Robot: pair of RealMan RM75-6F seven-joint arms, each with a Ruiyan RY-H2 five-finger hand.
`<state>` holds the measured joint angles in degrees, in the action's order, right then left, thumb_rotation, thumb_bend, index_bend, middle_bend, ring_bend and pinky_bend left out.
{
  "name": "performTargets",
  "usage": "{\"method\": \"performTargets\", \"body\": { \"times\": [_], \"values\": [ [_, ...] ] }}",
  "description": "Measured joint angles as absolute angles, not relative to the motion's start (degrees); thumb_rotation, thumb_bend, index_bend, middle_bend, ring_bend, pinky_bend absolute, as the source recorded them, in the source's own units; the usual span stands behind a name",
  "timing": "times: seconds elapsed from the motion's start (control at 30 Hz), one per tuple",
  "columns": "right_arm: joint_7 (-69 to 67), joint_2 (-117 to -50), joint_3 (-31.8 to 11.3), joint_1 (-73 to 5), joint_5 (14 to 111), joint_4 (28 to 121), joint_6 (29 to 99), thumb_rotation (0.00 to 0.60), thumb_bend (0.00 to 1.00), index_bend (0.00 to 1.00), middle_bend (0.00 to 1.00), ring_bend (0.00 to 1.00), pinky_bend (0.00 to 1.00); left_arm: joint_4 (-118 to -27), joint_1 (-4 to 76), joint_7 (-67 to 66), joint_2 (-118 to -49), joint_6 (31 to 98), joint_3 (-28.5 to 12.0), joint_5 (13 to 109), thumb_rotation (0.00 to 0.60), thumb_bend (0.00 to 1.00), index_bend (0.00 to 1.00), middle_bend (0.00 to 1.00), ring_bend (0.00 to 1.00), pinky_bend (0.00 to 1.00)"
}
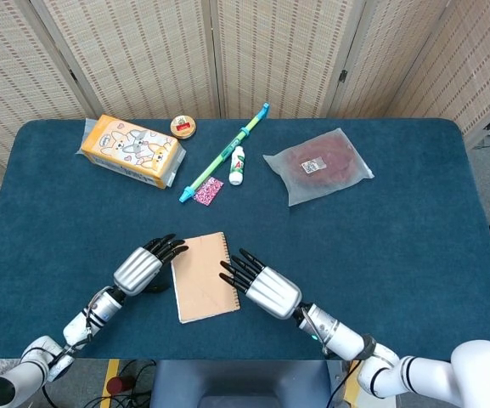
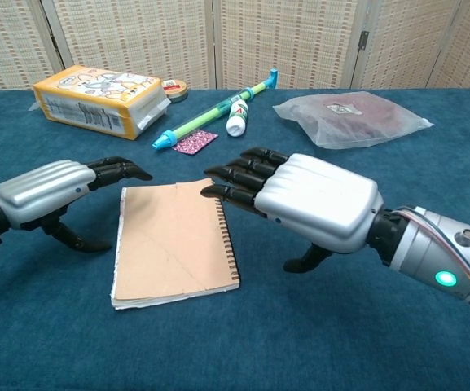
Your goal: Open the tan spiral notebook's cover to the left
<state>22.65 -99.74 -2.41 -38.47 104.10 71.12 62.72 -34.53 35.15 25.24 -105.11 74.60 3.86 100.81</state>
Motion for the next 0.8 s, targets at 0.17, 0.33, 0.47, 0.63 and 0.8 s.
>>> {"method": "performTargets", "body": {
  "times": [0.17,0.33,0.47,0.63,0.8],
  "values": [
    [22.1,-101.8,-2.4,-39.4,103.9,68.6,62.8,0.600,0.00,0.00,0.00,0.00,0.00,-32.1,35.5,27.2,-106.7,75.2,4.2,100.6,0.600,0.17,0.14,0.14,0.08,0.24],
    [20.9,-104.6,-2.2,-40.4,104.2,65.2,63.5,0.600,0.00,0.00,0.00,0.00,0.00,-30.4,35.8,28.9,-107.7,75.1,4.6,100.2,0.600,0.17,0.14,0.14,0.08,0.24],
    [19.7,-107.0,-1.5,-40.9,104.9,61.8,64.8,0.600,0.00,0.00,0.00,0.00,0.00,-29.8,36.1,30.0,-108.2,75.1,4.8,99.9,0.600,0.17,0.14,0.14,0.08,0.24],
    [18.0,-110.1,-0.8,-41.4,105.7,57.1,67.0,0.600,0.00,0.00,0.00,0.00,0.00,-29.5,36.3,30.7,-108.6,74.9,5.0,99.5,0.600,0.17,0.14,0.14,0.08,0.24],
    [15.1,-113.3,-0.8,-41.6,105.7,53.2,69.8,0.600,0.00,0.00,0.00,0.00,0.00,-29.5,36.2,31.9,-108.8,74.6,5.1,98.8,0.600,0.17,0.14,0.14,0.08,0.24]
  ]
}}
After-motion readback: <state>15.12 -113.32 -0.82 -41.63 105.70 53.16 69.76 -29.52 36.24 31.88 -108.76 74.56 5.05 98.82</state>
